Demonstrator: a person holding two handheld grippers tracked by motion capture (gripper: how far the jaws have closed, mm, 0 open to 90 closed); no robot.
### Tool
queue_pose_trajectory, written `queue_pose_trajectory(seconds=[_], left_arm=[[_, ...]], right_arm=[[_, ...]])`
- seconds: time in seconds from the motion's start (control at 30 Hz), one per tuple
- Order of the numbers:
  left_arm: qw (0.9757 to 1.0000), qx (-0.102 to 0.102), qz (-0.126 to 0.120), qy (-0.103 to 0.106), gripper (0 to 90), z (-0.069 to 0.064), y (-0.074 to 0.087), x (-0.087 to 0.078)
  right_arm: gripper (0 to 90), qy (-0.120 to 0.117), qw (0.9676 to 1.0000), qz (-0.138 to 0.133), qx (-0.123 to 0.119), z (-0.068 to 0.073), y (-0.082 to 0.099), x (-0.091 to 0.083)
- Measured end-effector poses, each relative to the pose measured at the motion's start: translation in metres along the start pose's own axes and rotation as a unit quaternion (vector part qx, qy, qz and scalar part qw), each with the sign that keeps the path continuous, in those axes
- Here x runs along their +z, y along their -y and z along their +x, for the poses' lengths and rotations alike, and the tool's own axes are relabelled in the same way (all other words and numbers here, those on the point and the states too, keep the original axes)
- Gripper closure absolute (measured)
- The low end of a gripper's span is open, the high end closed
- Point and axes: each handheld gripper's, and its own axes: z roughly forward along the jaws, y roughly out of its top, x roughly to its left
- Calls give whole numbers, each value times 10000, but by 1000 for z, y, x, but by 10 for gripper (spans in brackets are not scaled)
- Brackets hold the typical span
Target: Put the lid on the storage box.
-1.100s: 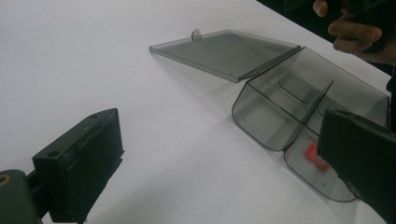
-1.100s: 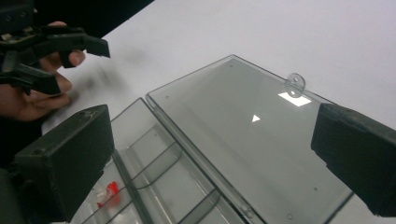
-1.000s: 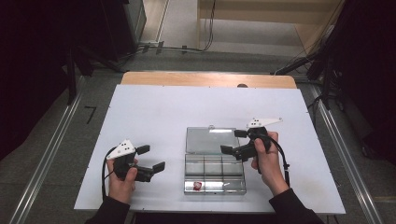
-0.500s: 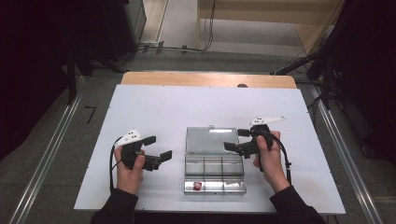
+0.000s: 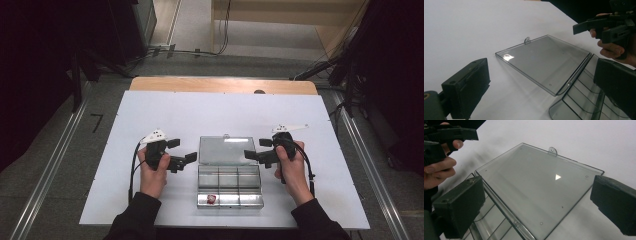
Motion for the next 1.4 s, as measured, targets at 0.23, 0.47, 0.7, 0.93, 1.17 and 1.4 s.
queue_pose_trajectory(seconds=[0.23,0.47,0.7,0.93,1.17,1.4], left_arm=[[9998,-152,93,-58,27,-1,-5,15],[9992,-293,263,67,33,-2,-4,30],[9975,-509,460,180,86,-5,0,43],[9963,-670,527,113,131,-6,2,48],[9950,-763,634,137,145,-5,4,50],[9937,-888,687,58,179,-5,7,53]], right_arm=[[0,-128,9996,-26,250,-6,5,-3],[0,-177,9991,-15,393,-9,12,-2],[26,-97,9985,19,536,-10,14,-1],[48,-34,9978,61,666,-11,18,0],[116,34,9967,112,798,-11,20,3],[190,133,9957,145,900,-12,21,5]])
